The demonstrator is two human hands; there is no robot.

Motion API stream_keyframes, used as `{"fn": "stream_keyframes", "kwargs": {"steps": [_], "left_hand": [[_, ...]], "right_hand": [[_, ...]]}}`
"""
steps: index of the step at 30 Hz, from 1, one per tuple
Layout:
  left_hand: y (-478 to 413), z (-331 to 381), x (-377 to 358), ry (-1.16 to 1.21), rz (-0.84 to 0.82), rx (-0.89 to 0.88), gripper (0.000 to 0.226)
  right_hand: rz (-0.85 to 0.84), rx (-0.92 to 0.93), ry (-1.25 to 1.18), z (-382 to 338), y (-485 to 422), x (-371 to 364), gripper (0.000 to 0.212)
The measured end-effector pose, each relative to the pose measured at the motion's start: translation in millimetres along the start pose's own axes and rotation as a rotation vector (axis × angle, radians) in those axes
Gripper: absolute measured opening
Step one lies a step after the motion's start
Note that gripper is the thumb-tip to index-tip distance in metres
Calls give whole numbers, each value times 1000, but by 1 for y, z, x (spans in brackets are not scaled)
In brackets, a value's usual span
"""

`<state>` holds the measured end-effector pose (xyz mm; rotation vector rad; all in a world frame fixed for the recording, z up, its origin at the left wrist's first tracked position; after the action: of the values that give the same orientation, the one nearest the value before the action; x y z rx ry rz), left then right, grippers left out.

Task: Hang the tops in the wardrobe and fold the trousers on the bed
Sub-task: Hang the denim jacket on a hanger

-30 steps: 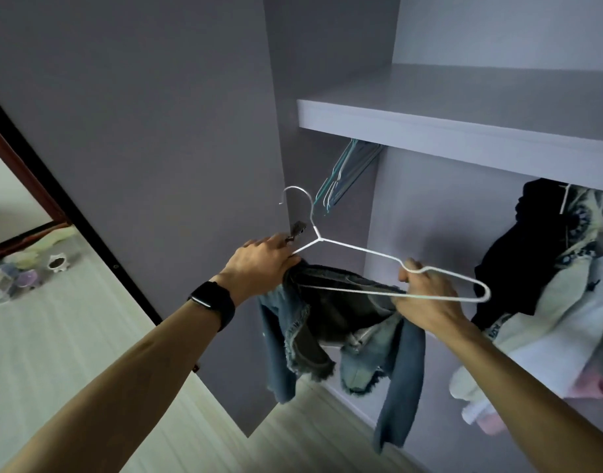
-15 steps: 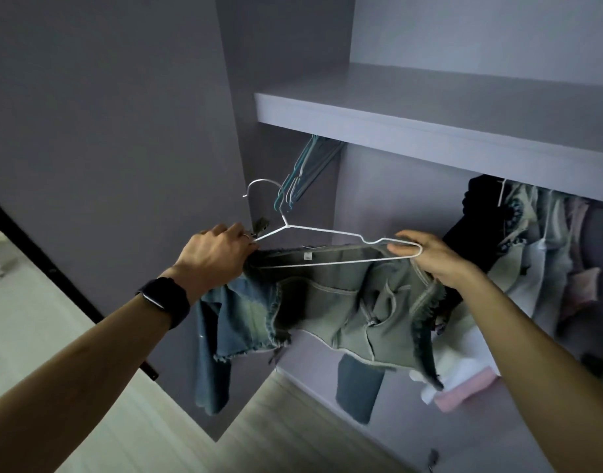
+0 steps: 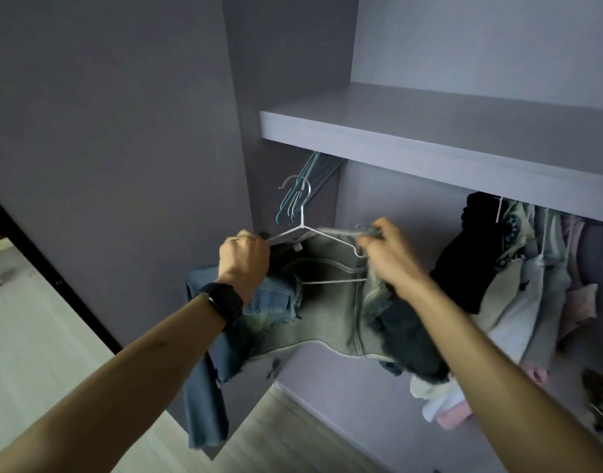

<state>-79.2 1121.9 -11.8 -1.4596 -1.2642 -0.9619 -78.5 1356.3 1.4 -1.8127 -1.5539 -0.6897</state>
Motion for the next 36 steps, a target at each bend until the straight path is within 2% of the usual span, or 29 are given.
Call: {"fn": "stream_keyframes", "kwargs": {"steps": [1,4,5,6,8,9,10,12,13,14,16,19,20,23,25,27,29,30,33,36], "left_hand": [[0,7,2,32,-1,-26,28],[-1,5,10,100,30,-41,28],[1,-1,12,120,48,-37,28],[4,-6,15,134,100,-47,25],[15,-15,19,164,235,-94,14],[18,-17,17,183,306,-124,18],[21,-19,16,218,363,-149,23],[23,-17,19,265,383,-180,24],[23,-17,19,321,350,-181,21],[23,-22,19,420,312,-155,22],[22,-44,18,737,236,-68,23],[34,-91,25,1335,283,137,18],[38,-99,29,1441,321,164,21],[48,-88,41,1532,341,126,19],[54,-81,41,1790,243,102,21],[64,-83,34,2023,20,65,31],[72,-90,25,1891,-130,56,34],[71,-93,20,1779,-105,74,32],[54,-98,19,1429,123,111,37],[40,-72,23,1046,102,-47,61]], "right_hand": [[-95,21,-15,-9,20,-18,11],[-597,165,23,-14,80,-72,7],[-616,200,50,-5,82,-72,7],[-466,209,100,6,68,-59,13],[-14,188,191,23,34,-12,25],[39,235,207,19,23,2,32],[-29,328,224,11,15,5,38],[-189,491,300,-11,9,-12,21],[-202,517,325,-18,8,-21,29],[-176,541,342,-21,5,-29,36],[-97,542,410,-16,-2,-33,33],[-40,538,507,-2,-13,-26,32],[-39,550,538,-4,-14,-27,32],[-67,611,758,-21,-9,-38,21],[-64,641,865,-28,-10,-39,20],[-57,636,899,-24,-15,-30,24],[40,595,795,-18,-21,-15,26],[113,601,712,-16,-22,-11,28],[227,678,572,-21,-18,-13,28],[214,702,517,-29,-13,-17,31]]}}
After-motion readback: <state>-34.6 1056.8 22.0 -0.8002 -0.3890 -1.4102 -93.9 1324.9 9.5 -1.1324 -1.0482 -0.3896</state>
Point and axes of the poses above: each hand's wrist, its own y-axis away from the middle knuckle, its own x-axis out of the back of the hand, z = x × y, the point moved 5 cm from there along -y, towards the middle knuckle, and after that the axes turned 14 degrees about y, right-handed, at the moved point
